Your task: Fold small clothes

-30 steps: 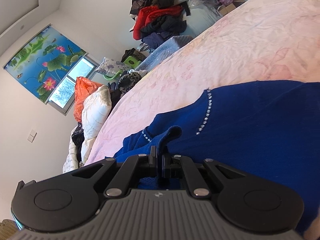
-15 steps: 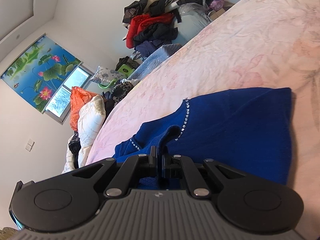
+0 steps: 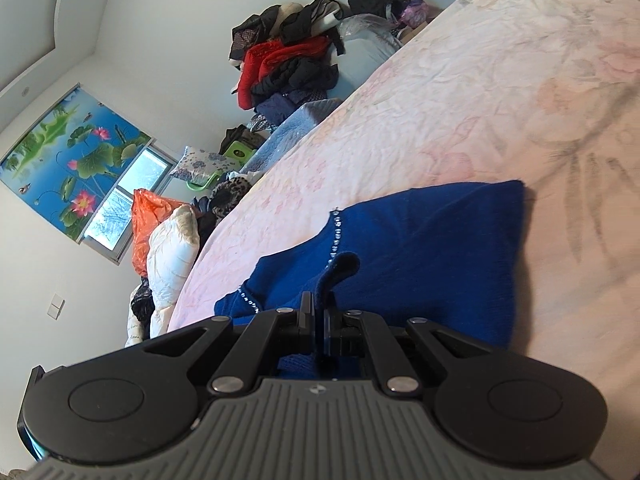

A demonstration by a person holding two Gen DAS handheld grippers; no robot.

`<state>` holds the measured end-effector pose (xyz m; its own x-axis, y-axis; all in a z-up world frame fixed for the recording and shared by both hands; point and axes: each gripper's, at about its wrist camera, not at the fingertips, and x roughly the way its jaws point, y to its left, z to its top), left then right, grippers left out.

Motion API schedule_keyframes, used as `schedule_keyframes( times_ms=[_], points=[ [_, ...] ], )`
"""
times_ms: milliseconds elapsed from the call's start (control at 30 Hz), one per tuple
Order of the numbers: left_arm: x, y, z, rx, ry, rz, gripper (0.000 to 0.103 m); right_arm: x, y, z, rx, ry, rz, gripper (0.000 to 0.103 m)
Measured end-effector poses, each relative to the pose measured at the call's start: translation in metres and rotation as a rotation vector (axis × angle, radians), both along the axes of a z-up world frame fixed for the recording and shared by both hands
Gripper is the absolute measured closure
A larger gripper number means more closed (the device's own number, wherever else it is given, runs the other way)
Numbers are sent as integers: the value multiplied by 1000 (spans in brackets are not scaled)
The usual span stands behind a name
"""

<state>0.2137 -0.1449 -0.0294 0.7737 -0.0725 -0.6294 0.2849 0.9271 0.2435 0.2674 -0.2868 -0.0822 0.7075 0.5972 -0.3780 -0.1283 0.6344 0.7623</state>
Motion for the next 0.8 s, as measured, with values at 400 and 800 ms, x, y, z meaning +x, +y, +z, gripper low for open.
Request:
schedule_keyframes(
  times_ms=[400,800],
  points=[
    [-2,-18,-7,16,14,-28,93,-4,-16,-12,15,13,-29,95],
    [-2,-29,-11,27,19,-37,93,-7,-31,-21,-7,21,-58,95]
  ],
)
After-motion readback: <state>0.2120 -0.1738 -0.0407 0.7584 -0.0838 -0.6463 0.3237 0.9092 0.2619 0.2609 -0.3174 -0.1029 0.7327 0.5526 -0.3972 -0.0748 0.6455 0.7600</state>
